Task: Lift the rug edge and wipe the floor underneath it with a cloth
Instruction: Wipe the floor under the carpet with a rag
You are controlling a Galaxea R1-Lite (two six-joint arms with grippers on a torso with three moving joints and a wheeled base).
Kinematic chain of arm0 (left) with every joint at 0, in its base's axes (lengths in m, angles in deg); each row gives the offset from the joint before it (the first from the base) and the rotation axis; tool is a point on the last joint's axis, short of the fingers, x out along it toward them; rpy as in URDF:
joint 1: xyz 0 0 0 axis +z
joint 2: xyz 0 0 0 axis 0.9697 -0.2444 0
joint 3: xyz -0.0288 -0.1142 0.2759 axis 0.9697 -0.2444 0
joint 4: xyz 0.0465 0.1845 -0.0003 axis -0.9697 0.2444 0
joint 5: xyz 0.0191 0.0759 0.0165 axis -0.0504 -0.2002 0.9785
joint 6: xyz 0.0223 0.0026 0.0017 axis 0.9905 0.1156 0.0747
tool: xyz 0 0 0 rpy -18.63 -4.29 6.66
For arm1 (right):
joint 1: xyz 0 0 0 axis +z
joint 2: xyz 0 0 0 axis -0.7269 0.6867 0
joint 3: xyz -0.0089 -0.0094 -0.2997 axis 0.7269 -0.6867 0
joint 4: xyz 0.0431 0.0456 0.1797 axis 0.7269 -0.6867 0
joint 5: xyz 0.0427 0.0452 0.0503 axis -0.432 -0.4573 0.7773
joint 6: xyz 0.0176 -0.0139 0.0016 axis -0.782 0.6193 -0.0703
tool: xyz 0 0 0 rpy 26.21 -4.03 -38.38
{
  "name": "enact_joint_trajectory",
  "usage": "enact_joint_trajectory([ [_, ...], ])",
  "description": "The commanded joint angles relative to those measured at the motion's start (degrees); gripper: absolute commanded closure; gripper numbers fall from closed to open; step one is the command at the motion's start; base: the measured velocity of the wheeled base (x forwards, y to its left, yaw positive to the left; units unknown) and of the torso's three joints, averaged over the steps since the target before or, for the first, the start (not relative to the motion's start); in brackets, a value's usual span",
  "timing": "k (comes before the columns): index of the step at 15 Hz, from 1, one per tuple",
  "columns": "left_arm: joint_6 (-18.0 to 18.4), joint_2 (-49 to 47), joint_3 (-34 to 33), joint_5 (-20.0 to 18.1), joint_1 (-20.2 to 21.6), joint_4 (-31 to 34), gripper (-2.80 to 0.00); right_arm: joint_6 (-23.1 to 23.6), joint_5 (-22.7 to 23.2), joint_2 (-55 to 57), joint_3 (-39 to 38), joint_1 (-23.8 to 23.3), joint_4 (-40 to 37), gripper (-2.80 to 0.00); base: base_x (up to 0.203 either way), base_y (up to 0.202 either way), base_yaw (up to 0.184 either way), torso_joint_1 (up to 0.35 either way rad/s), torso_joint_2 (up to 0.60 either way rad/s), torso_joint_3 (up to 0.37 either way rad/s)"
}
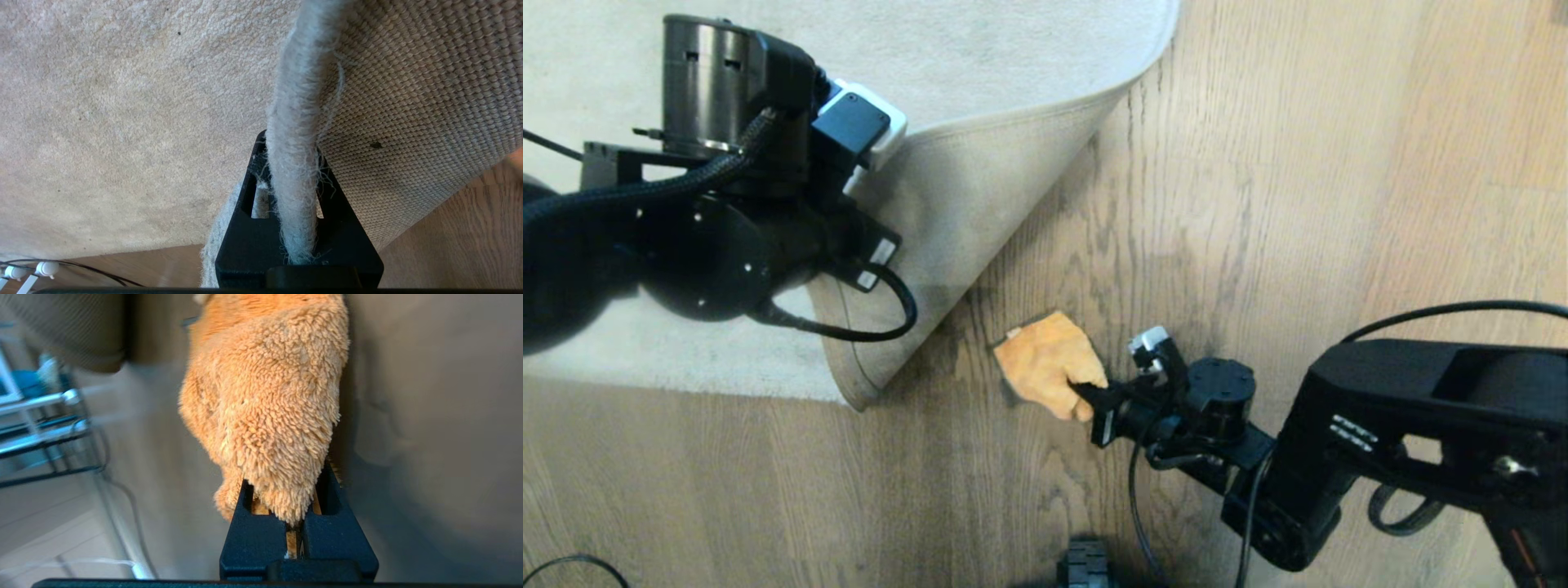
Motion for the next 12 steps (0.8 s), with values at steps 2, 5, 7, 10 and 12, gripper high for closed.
enact_joint_trajectory([
  [2,0.0,0.1,0.1,0.3,0.0,0.0,0.00,0.2,0.1,-9.6,-6.5,-5.6,0.1,0.00,0.000,0.000,0.000,0.000,0.00,0.000],
  [5,-1.1,0.0,0.0,0.3,-0.1,0.0,0.00,0.4,0.2,-17.3,-13.8,-9.0,-0.1,0.00,0.000,0.000,0.000,0.000,0.00,0.000],
  [7,-1.5,0.1,-0.4,0.3,0.0,0.0,0.00,0.4,0.2,-21.5,-18.0,-10.2,-0.2,0.00,0.000,0.000,0.000,0.000,0.00,0.000],
  [10,-1.5,0.6,-1.2,0.3,-0.1,0.0,0.00,2.3,0.1,-25.8,-21.3,-11.0,-0.7,0.00,0.000,0.000,0.000,0.000,0.00,0.000],
  [12,-1.6,0.8,-1.6,0.3,0.0,0.0,0.00,3.2,0.1,-28.6,-22.6,-11.6,-1.4,0.00,0.000,0.000,0.000,0.000,0.00,0.000],
])
